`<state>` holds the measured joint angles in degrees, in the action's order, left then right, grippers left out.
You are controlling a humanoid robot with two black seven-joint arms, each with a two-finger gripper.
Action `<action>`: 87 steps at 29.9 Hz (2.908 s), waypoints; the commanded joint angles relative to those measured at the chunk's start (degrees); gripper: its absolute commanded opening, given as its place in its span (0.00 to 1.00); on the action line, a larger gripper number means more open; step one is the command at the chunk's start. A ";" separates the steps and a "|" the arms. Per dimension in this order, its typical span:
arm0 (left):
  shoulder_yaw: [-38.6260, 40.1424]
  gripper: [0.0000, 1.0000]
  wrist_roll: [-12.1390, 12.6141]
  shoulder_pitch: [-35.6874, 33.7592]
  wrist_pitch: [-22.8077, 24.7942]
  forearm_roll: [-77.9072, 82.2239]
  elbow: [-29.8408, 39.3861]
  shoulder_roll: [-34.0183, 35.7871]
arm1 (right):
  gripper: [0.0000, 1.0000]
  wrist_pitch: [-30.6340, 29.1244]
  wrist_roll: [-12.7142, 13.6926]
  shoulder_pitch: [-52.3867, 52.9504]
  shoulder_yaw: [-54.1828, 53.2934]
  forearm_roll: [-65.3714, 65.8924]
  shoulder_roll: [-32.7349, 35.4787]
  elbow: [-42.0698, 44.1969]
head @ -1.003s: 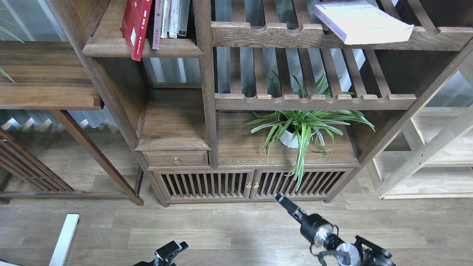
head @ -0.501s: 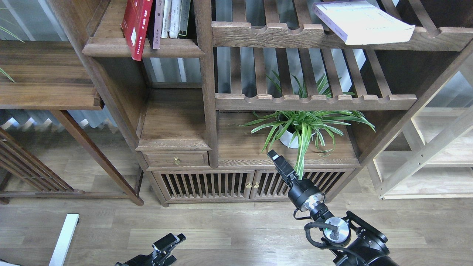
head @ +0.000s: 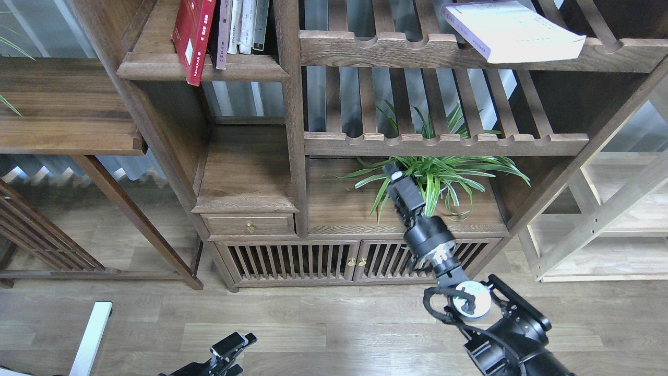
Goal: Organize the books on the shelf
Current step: 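Reach the right gripper up toward the white book on the upper shelf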
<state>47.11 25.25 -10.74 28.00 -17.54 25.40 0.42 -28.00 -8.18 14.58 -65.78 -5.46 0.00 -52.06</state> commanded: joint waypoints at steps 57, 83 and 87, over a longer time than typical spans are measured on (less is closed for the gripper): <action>0.61 0.99 -0.64 -8.60 0.00 -6.28 1.40 2.22 | 1.00 0.00 0.53 -9.84 -10.94 -1.83 5.44 -2.34; 0.52 0.99 -0.46 -12.64 0.00 -5.57 2.02 2.92 | 1.00 0.00 0.97 -12.74 -8.22 -2.71 18.00 -18.34; 0.61 0.99 -0.46 -12.90 0.00 -5.57 1.84 3.01 | 1.00 0.00 0.97 -10.90 -8.84 -3.32 23.81 -18.43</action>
<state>47.66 24.78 -23.43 28.00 -23.11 27.41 3.35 -28.00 -7.14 2.38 -74.15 -8.28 20.35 -70.45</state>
